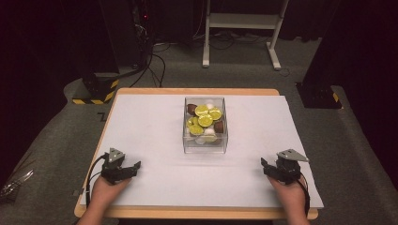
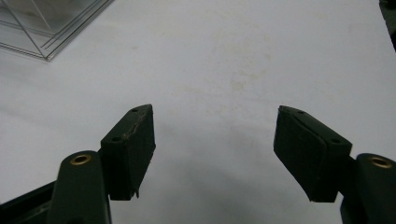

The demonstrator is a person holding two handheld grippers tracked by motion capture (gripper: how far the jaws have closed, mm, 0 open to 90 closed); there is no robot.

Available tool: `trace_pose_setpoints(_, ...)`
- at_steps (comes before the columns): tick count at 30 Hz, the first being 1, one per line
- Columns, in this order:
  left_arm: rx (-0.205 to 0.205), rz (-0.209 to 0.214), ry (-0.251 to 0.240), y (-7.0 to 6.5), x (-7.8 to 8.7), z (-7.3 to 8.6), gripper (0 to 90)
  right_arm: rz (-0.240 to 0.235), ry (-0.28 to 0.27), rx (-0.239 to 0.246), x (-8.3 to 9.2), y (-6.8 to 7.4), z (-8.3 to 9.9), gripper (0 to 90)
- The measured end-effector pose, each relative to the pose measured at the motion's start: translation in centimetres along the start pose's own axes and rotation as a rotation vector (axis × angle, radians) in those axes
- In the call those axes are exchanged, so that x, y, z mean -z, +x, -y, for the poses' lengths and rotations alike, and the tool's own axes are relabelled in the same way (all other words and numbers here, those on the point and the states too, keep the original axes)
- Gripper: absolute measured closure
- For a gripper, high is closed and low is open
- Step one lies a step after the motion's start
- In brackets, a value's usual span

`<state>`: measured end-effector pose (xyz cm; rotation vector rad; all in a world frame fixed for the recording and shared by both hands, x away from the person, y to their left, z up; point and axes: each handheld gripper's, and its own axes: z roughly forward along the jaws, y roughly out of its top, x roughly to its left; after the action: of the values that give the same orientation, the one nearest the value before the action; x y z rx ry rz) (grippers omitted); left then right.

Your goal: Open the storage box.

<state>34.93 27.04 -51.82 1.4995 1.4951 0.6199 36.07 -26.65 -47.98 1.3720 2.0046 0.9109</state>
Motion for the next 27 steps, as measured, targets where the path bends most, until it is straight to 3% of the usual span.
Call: trace_pose_setpoints(27,-0.001,0.0,0.001,0.0,0.0,0.0,25.1,-0.009,-0.037,0.014,1.0,2.0,0.1,38.7)
